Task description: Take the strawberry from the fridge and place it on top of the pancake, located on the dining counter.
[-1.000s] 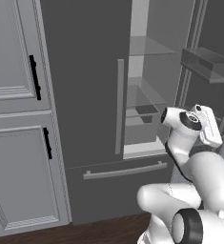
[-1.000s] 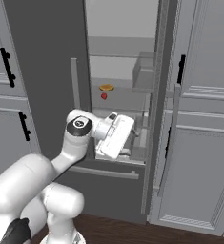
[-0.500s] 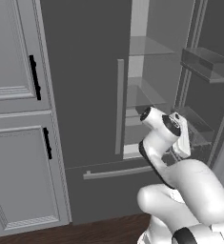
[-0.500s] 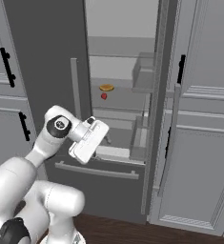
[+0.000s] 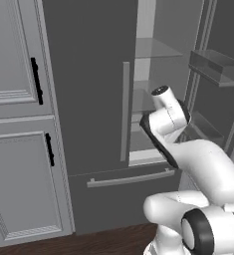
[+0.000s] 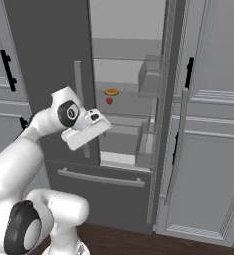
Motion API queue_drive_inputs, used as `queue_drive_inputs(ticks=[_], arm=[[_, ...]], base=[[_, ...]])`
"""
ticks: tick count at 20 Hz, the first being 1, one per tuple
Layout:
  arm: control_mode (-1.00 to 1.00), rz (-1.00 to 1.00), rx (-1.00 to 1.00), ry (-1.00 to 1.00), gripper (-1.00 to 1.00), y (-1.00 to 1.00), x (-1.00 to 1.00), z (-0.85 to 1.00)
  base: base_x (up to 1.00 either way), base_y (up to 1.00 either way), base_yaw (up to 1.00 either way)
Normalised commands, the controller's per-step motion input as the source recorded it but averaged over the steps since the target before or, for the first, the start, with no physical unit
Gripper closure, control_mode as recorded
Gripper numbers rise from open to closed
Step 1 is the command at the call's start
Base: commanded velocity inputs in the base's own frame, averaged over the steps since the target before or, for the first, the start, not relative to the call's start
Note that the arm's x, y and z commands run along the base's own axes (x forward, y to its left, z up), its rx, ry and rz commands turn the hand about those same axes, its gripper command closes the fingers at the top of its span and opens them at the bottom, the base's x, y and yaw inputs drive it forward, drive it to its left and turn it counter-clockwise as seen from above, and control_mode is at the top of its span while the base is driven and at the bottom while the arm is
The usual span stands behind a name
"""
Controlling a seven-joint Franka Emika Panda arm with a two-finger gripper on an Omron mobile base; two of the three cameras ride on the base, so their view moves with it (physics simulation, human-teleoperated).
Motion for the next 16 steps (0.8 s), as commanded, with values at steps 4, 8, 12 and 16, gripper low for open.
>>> queue_drive_inputs(ticks=[4, 8, 12, 16], arm=[[-1.00, -0.47, 0.29, -0.85, -1.00, 0.72, -0.06, 0.56], [-1.00, -0.29, 0.26, -0.90, -1.00, 0.68, -0.14, 0.51], [-1.00, -0.21, 0.49, -0.63, -1.00, 0.51, 0.00, 0.31], [-1.00, -0.05, 0.58, -0.21, -1.00, 0.31, 0.01, 0.03]], base=[[0.00, 0.00, 0.00], [0.00, 0.00, 0.00], [0.00, 0.00, 0.00], [0.00, 0.00, 0.00]])
